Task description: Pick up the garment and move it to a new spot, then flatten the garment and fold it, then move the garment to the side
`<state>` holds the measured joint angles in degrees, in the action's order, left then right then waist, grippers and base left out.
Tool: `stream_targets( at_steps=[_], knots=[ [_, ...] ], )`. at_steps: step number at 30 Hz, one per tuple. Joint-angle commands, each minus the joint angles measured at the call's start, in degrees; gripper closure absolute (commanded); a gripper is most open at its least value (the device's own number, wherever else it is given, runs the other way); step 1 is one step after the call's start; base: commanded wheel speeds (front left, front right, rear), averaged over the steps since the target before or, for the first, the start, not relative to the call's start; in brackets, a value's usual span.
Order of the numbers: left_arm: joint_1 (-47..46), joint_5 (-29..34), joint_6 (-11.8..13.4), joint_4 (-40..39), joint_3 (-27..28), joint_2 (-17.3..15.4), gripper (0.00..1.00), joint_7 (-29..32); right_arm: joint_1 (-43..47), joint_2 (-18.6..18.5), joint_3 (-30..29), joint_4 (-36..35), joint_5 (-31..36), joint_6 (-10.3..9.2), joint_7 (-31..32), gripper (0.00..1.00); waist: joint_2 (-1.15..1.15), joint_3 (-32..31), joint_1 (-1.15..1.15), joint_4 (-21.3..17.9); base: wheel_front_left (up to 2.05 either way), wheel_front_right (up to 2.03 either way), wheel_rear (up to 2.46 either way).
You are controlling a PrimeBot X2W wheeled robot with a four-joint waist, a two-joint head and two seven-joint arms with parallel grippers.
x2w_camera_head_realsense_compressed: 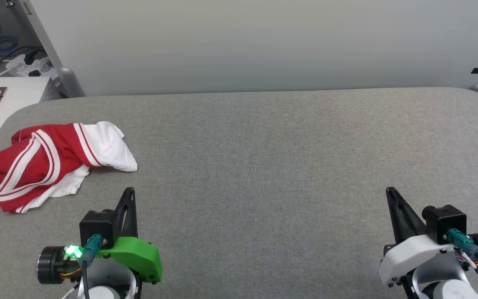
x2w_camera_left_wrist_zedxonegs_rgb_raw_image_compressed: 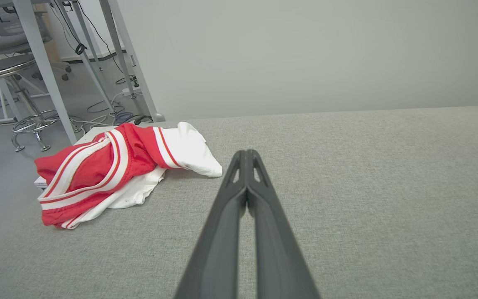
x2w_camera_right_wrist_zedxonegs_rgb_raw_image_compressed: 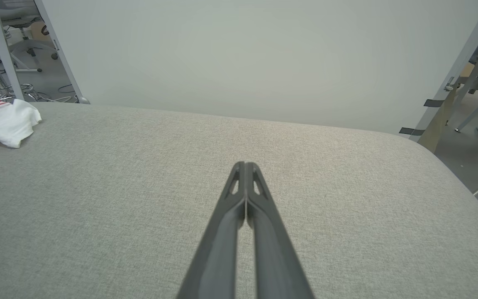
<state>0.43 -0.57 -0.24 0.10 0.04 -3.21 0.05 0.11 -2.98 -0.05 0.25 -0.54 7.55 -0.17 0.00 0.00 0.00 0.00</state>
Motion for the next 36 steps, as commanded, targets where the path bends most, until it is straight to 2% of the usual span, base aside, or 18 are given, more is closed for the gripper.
stream_targets(
  at_steps=[1, 29, 30, 36],
  knots=[
    [-0.43, 0.57, 0.24, -0.1, -0.04, 0.34, 1.0, -0.05, -0.11, 0.11, 0.05, -0.25, 0.54, -0.06, 0.17, 1.0, 0.0, 0.0, 0.0, 0.0, 0.0, 0.0, 0.0],
    [-0.43, 0.57, 0.24, -0.1, -0.04, 0.34, 1.0, -0.05, -0.11, 0.11, 0.05, -0.25, 0.54, -0.06, 0.17, 1.0, 0.0, 0.0, 0.0, 0.0, 0.0, 0.0, 0.0],
    [0.0, 0.0, 0.0, 0.0, 0.0, 0.0, 0.0, -0.01, 0.0, 0.0, 0.01, 0.0, 0.0, 0.0, 0.0, 0.0, 0.0, 0.0, 0.0, 0.0, 0.0, 0.0, 0.0],
    [0.0, -0.18, 0.02, 0.14, -0.05, -0.03, 0.0, -0.21, 0.02, -0.01, -0.06, 0.12, -0.19, 0.0, -0.2, 0.0, 0.0, 0.02, 0.0, -0.01, 0.0, 0.0, 0.0]
  ],
)
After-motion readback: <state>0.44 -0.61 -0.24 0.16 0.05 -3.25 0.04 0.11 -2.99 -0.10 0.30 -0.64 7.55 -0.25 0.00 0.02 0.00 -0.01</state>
